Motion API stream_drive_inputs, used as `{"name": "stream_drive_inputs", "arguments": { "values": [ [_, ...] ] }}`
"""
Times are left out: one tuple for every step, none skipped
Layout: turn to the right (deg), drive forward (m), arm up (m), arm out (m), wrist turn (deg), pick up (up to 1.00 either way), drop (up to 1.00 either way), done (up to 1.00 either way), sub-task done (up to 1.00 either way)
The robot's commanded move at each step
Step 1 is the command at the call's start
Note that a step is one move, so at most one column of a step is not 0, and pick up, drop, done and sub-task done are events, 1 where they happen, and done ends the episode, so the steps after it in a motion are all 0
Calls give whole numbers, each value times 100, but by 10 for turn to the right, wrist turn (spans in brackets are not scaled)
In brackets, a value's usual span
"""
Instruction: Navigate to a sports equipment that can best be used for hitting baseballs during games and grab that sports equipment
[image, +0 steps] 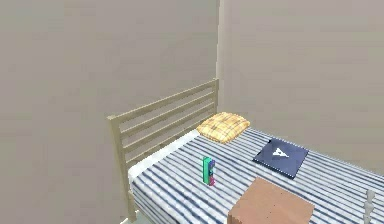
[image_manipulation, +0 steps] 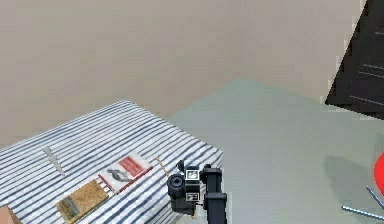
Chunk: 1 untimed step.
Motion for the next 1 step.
{"name": "stream_drive_inputs", "arguments": {
  "values": [
    [0,0,-30,0,0,0,0,0,0]
  ]
}}
